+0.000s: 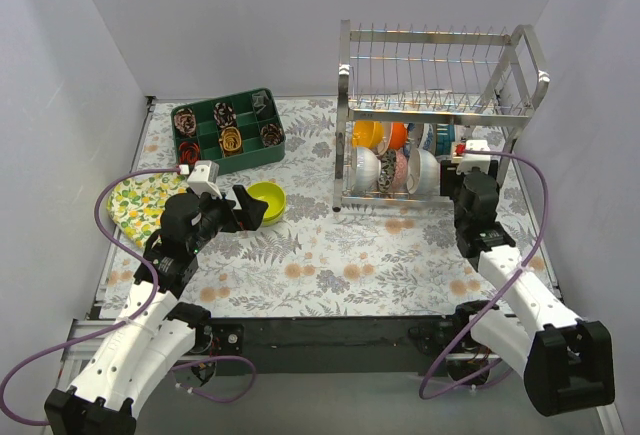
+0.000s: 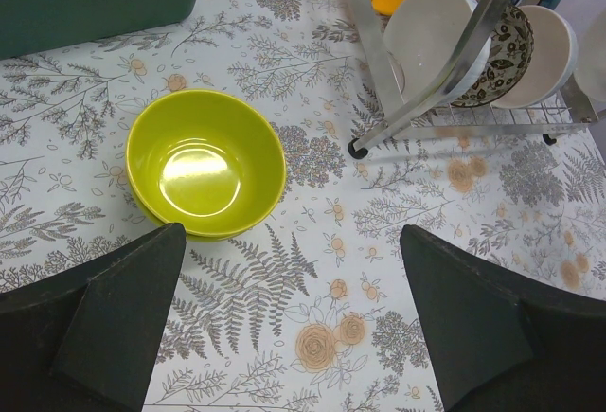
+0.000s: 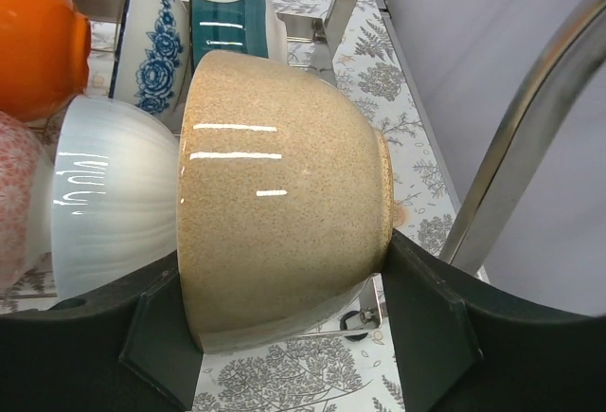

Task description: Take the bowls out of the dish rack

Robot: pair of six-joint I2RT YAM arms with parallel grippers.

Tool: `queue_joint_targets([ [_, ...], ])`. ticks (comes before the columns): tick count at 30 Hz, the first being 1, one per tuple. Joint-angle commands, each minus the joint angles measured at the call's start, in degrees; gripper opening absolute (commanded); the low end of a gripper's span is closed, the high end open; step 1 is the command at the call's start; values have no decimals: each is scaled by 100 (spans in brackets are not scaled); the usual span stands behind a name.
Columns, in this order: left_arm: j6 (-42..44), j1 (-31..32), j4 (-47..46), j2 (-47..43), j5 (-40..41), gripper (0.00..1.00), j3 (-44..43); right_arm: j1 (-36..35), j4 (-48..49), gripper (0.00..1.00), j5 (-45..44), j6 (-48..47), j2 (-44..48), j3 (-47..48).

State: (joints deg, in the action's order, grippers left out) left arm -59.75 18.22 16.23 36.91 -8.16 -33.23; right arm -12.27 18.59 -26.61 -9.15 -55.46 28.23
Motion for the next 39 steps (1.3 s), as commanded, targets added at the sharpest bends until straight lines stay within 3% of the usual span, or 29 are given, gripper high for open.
queue_joint_targets([
  [1, 95, -20, -58, -26, -36, 98, 45, -38, 24, 1, 173, 606, 492, 25],
  [9, 95, -20, -111, 89, -281, 98, 54, -38, -1102, 1, 902, 1897, 1423, 25],
  [12, 51, -20, -173, 194, -396, 98, 54, -30, -1410, 1, 1543, 2267, 1714, -28],
  [18, -405, -11, -427, 589, -1142, 98, 71, -38, -1351, 1, 3476, 3374, 2030, -536],
  [22, -1221, 155, -822, 932, -1741, 98, 256, -64, -885, 1, 4890, 4095, 1996, -924],
  [25, -1513, 813, -1104, 1125, -1374, 98, 282, -143, -341, 1, 5471, 4605, 1925, -1309],
  [29, -2100, 2174, -1585, 1564, -153, 98, 159, -416, 512, 1, 5904, 5281, 1750, -1785],
  [32, -2409, 2737, -1921, 2082, 488, 98, 37, -644, 1231, 1, 6123, 5607, 1565, -2136],
  [39, -2726, 3618, -1711, 3454, 1851, 95, -579, -1145, 2034, 1, 6116, 6100, 1459, -2506],
])
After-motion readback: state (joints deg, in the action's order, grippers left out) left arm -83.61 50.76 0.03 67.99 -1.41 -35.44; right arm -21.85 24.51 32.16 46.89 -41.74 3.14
